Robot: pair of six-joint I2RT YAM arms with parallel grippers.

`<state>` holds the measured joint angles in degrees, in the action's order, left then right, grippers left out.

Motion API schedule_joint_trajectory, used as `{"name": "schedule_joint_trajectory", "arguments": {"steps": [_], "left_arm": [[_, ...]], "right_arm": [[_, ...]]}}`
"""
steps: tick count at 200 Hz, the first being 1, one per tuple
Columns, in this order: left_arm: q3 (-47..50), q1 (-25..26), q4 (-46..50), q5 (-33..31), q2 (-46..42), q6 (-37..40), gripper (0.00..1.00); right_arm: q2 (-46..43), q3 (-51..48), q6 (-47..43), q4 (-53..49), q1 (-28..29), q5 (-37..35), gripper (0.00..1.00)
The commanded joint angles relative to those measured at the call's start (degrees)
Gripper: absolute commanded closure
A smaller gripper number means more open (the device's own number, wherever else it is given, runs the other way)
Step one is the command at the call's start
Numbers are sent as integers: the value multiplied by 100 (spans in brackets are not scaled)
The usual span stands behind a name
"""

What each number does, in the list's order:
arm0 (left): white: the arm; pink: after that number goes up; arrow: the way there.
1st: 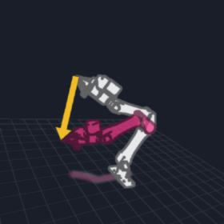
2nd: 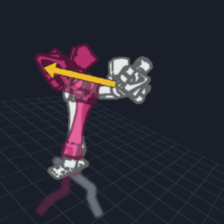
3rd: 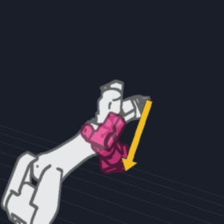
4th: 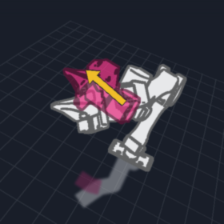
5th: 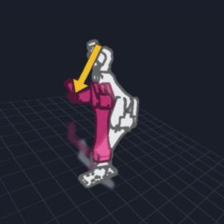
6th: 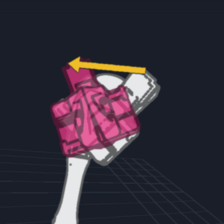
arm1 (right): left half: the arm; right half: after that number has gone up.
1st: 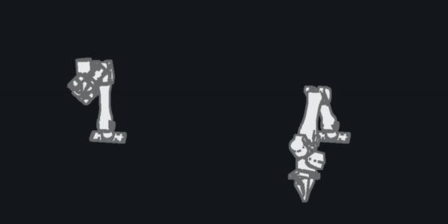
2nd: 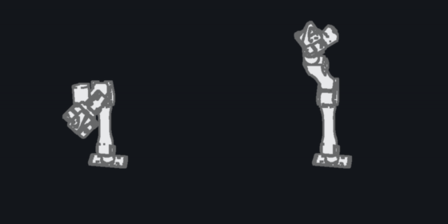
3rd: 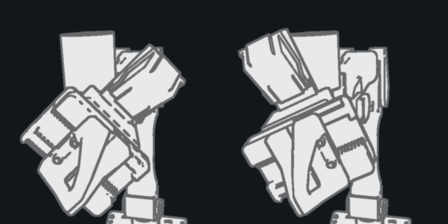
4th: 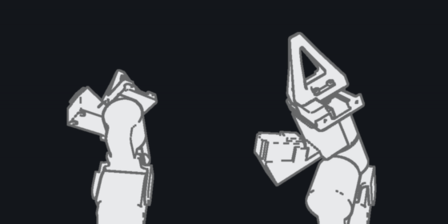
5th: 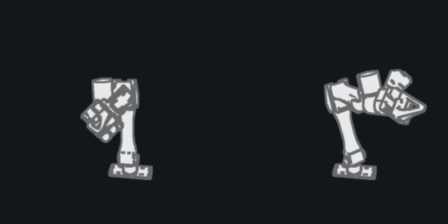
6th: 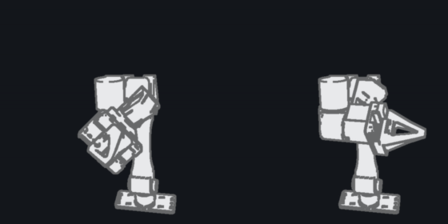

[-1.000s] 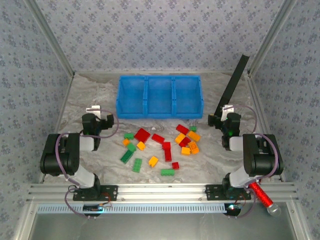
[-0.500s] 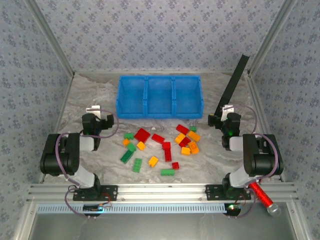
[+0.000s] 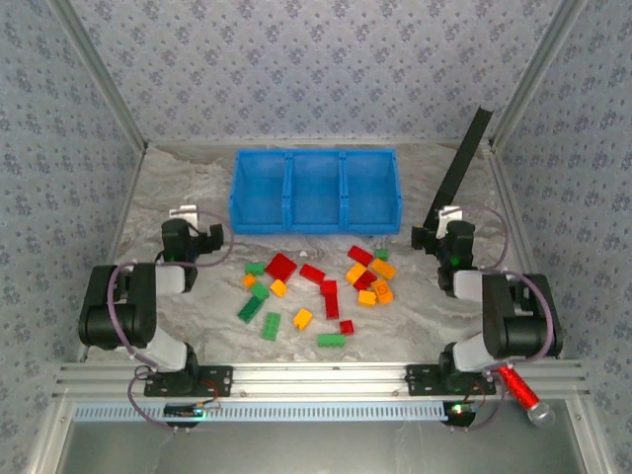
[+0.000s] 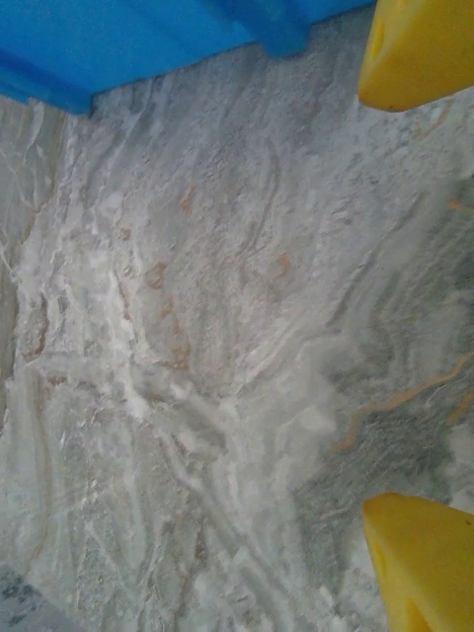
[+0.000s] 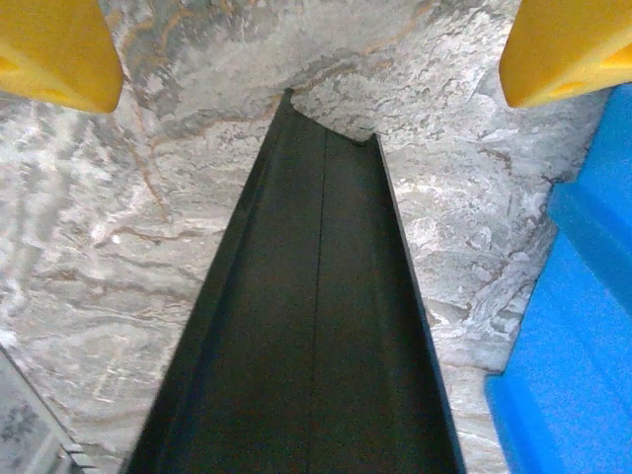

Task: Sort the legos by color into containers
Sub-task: Pick up the lego from the bottom-center of the table.

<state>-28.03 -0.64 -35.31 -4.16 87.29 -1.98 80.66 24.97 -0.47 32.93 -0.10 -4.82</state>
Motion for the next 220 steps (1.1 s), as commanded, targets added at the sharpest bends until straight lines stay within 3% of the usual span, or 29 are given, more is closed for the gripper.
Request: {"name": "schedule_joint_trajectory", "arguments": {"steps": [1,17,70,92,124,166,220], "left_arm": [[-983,266,1640,-641,-520,30,1],[-1561,506,2604,-776,-805,-166,1],[-2921,1321,4832,-1072,-1183,-784,1],[-3476,1701,5736,-885,-1269,-1106,1],[-3649,2232,6057,-485,-1556,-1190,1],[-3577,2297,6075,709,-1987,-1680,1],[-3530,2301,6132,865,-2485,-1774,1]], "right_arm": [[-867,992,928,-2256,17,-489,0],[-1242,1301,1235,-3275,126,221,0],[-2281,942,2867,-4394,1643,-150,0],[-2469,697,3253,-4555,2130,-194,4],[-2396,650,3386,-5099,2735,-142,12],[-2257,306,3757,-5255,3081,-150,14],[-1986,173,3791,-5206,3246,-56,14]]}}
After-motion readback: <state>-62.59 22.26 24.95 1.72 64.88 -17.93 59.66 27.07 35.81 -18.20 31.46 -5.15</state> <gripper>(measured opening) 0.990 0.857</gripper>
